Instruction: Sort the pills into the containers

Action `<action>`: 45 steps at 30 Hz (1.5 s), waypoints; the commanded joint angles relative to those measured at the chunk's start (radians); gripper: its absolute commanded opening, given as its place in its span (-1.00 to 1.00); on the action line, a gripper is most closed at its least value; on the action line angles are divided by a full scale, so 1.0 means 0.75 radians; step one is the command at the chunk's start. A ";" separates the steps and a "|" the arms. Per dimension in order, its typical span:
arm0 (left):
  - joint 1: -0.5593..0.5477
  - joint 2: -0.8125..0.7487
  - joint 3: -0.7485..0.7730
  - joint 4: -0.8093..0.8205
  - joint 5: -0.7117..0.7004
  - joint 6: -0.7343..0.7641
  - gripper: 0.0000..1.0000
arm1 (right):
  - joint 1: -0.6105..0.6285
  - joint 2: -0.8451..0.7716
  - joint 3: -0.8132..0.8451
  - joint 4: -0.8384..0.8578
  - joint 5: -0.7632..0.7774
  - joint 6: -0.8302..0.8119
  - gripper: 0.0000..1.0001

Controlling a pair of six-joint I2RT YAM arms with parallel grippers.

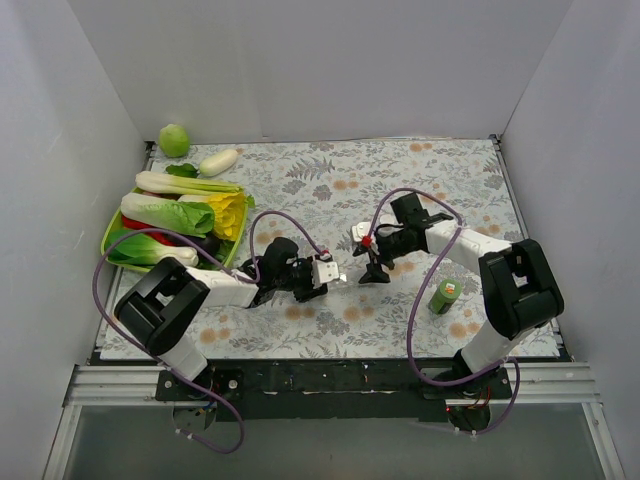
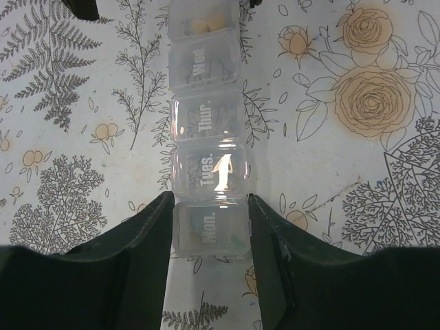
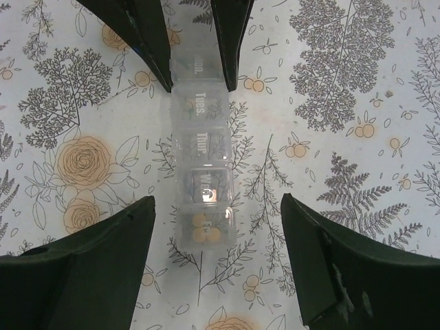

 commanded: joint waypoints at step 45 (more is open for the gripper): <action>-0.043 -0.215 -0.087 -0.057 -0.046 -0.124 -1.00 | 0.055 0.143 0.137 0.150 0.101 0.466 -0.26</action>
